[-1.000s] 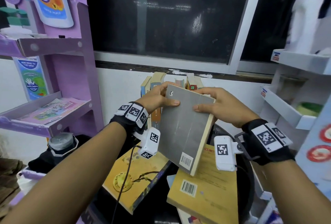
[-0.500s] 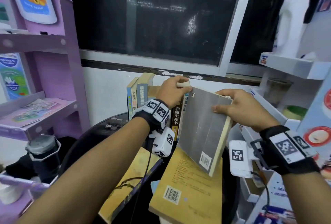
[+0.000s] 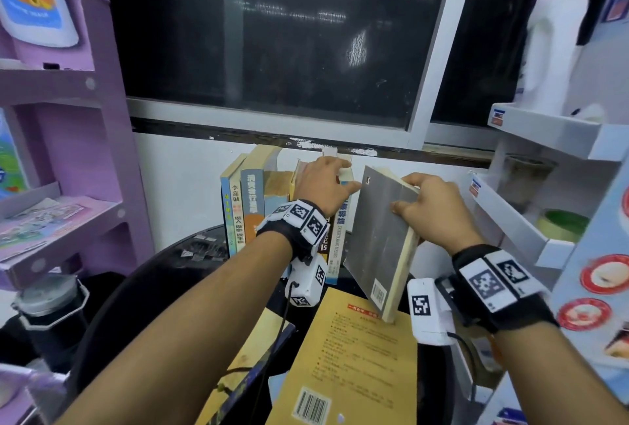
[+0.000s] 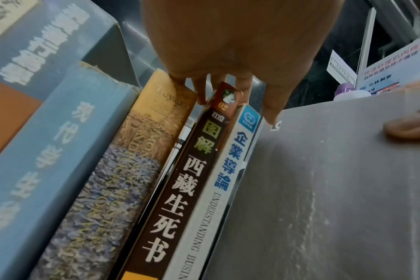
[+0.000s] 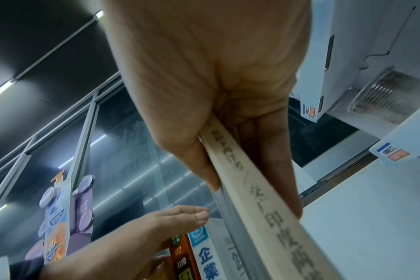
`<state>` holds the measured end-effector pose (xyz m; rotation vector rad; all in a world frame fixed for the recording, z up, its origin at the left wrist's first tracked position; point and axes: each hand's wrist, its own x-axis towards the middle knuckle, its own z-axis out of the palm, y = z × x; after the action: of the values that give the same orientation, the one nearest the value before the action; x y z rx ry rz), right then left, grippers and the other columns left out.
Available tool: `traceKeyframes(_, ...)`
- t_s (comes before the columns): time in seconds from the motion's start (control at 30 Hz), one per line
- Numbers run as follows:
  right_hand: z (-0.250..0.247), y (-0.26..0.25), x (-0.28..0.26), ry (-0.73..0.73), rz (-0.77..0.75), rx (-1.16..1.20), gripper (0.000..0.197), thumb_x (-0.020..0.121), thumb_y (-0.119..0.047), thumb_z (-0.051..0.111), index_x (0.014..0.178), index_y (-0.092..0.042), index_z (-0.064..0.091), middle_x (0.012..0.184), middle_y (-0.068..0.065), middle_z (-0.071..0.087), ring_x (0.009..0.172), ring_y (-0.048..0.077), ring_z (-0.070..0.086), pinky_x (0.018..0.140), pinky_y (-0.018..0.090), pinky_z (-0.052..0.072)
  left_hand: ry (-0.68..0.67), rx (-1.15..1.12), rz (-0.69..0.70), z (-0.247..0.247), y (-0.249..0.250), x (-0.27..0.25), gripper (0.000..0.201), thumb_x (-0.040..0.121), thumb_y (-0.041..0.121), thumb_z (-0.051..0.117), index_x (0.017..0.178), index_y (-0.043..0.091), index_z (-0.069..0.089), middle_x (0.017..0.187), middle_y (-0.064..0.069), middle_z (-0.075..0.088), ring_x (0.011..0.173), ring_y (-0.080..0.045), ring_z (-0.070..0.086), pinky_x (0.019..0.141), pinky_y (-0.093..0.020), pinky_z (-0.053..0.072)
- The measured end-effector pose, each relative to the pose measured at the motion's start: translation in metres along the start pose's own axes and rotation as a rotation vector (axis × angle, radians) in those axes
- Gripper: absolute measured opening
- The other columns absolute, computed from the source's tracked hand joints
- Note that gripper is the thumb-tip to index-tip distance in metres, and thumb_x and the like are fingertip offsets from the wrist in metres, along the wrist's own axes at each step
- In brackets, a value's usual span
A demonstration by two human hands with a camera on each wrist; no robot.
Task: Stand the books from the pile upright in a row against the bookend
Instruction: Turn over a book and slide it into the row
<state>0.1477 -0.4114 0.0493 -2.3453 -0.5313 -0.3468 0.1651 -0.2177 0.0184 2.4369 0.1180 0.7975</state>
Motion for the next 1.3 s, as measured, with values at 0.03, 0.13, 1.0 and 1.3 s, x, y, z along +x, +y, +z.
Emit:
traceKeyframes(0.03,0.005,0.0,0.004,0.005,0.006,0.0,0.018,0.085,-0.018,0.066,0.102,-0.025,0.066,0.09,0.01,0.068,0.073,0.028,0.068,0.066,0.042,0.061,-0.008,0.015,0.011,0.001,-0.001,0.002,0.051,0.085,0.049,0.06,0.13,0.026,0.056,0.141,0.001,0.047,0.126,-0.023,0.044,0.107,-0.041,0.036)
traceKeyframes(0.13,0.017,-0.001,0.015,0.026,0.02,-0.009,0.021,0.084,-0.017,0.064,0.104,-0.02,0.067,0.09,0.012,0.066,0.079,0.033,0.066,0.07,0.046,0.06,-0.01,0.054,0.029,0.005,-0.006,0.006,0.049,0.087,0.05,0.058,0.131,0.027,0.055,0.144,0.003,0.043,0.127,-0.021,0.044,0.106,-0.037,0.035)
traceKeyframes(1.0,0.089,0.011,0.068,0.048,0.019,0.015,0.033,0.092,-0.028,0.062,0.123,-0.018,0.062,0.11,0.012,0.068,0.099,0.032,0.062,0.079,0.031,0.046,0.015,0.113,0.144,0.004,-0.021,0.001,0.036,0.093,0.05,0.048,0.125,0.036,0.056,0.147,0.012,0.04,0.128,-0.013,0.044,0.094,-0.034,0.041)
traceKeyframes(1.3,0.087,0.021,0.061,-0.088,0.009,0.158,0.05,0.09,-0.024,0.06,0.138,-0.029,0.045,0.103,0.004,0.066,0.087,0.02,0.063,0.066,0.022,0.048,-0.004,0.106,0.161,0.004,-0.024,0.002,0.036,0.094,0.05,0.046,0.125,0.035,0.056,0.147,0.013,0.039,0.128,-0.012,0.044,0.093,-0.034,0.041)
